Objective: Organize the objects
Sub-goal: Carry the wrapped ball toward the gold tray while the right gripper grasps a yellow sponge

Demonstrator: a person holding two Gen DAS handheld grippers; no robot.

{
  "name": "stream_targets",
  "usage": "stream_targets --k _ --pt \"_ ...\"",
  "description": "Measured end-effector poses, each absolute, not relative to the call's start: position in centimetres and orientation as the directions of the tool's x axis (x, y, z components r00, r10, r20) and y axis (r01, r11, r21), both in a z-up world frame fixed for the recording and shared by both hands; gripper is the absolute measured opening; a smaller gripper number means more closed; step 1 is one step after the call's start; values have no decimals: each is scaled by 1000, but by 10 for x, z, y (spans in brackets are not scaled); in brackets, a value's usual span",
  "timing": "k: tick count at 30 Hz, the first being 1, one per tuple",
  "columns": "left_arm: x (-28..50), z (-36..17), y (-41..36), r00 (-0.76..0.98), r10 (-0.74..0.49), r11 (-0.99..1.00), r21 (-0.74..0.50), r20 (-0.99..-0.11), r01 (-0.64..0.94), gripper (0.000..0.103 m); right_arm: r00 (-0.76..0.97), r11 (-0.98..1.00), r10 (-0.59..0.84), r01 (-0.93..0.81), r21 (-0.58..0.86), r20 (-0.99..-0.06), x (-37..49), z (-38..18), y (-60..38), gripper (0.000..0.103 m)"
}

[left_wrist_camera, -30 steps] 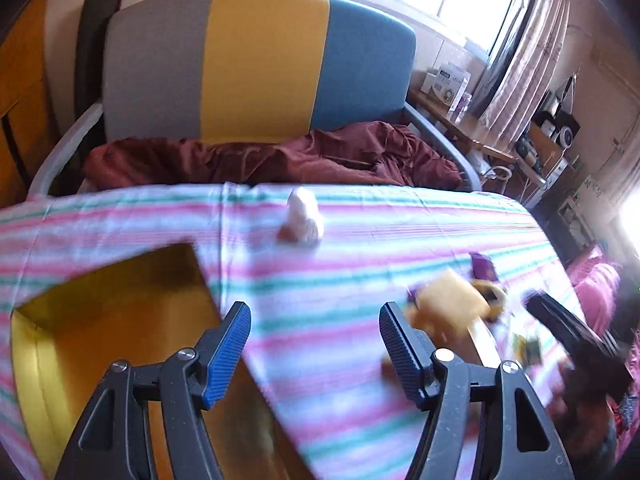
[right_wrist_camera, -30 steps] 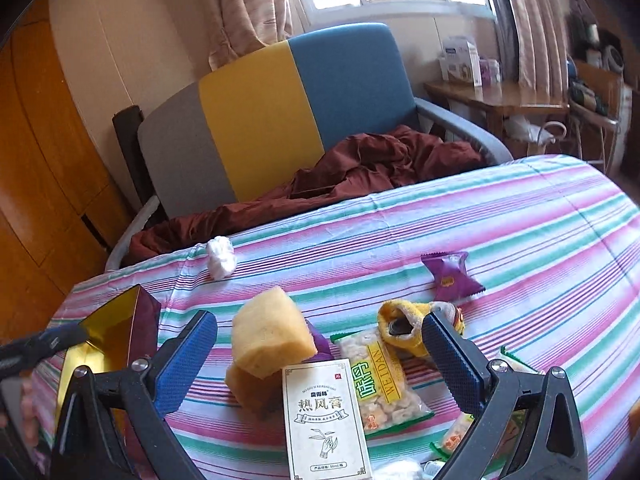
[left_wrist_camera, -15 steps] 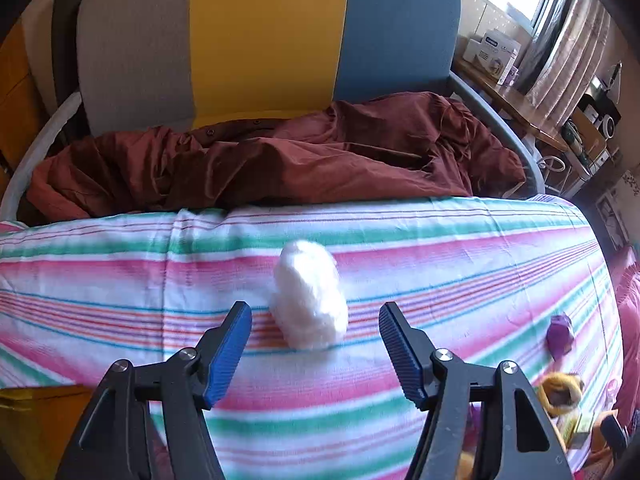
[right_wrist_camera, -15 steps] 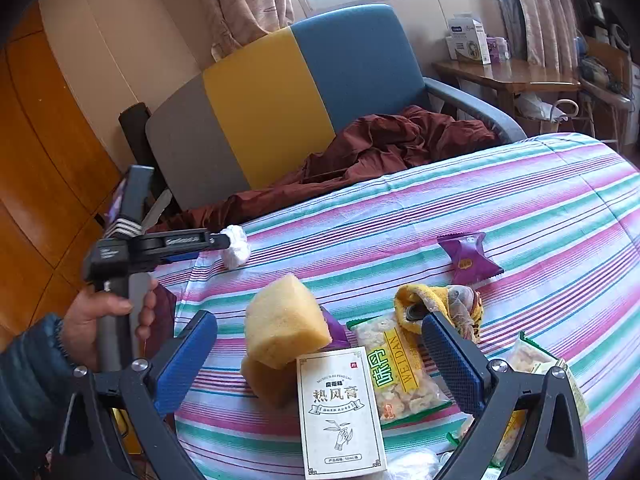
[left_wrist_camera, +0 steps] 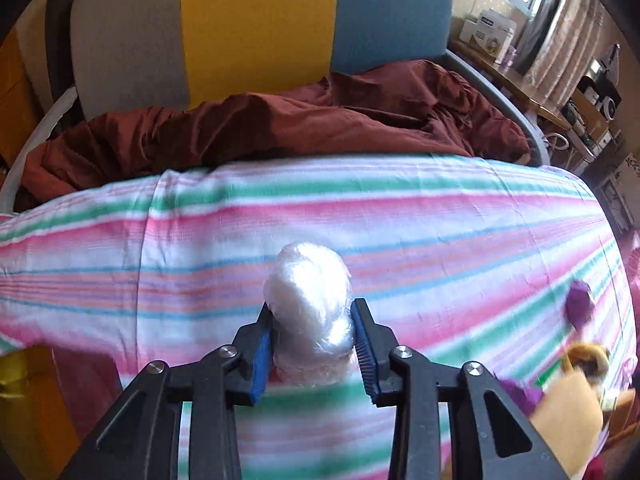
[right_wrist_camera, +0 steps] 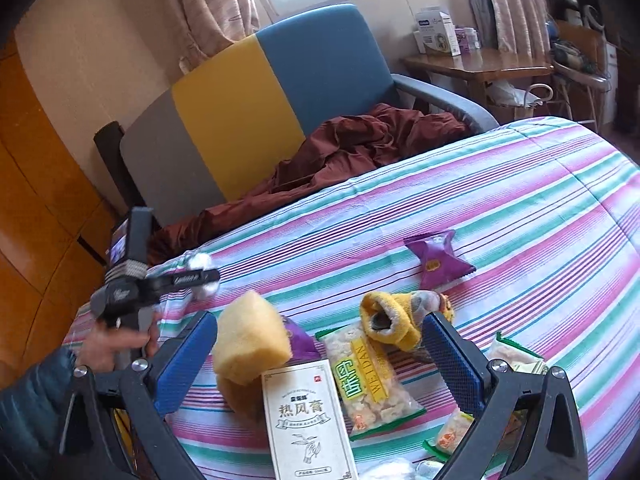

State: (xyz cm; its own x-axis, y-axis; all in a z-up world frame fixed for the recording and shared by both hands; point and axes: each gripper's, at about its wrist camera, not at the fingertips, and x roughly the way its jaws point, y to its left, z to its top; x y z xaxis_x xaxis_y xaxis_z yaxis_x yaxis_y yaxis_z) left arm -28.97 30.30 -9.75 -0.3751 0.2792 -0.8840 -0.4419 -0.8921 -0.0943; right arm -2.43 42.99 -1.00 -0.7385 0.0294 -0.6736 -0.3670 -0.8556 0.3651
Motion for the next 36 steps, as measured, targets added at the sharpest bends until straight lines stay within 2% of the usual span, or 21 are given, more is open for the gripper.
stream_targets --k 10,18,23,25,29,35,36 --pt "-188 -58 289 -403 349 -850 -105 -846 -516 36 -691 -810 -41 -399 429 -721 -30 -28 447 103" --pt "-89 -48 266 -440 406 -782 -56 -801 -620 36 -723 -829 -109 -312 464 -682 -32 -24 433 99" --pt "-31 -59 241 -422 432 -739 -45 -797 -672 36 -745 -903 -120 -193 384 -656 -37 -11 397 99" --pt "-20 -62 230 -417 435 -735 -48 -798 -676 36 -723 -935 -119 -148 322 -680 -45 -12 378 99" --pt "-9 -57 203 -410 455 -742 -81 -791 -666 36 -672 -979 -29 -131 156 -740 -61 -22 353 102" --pt "-3 -43 171 -430 485 -767 -133 -761 -628 36 -616 -986 -5 -126 106 -787 -87 -31 349 102" --pt "-2 -41 167 -433 489 -770 -141 -757 -623 36 -608 -988 -2 -123 97 -794 -90 -32 348 97"
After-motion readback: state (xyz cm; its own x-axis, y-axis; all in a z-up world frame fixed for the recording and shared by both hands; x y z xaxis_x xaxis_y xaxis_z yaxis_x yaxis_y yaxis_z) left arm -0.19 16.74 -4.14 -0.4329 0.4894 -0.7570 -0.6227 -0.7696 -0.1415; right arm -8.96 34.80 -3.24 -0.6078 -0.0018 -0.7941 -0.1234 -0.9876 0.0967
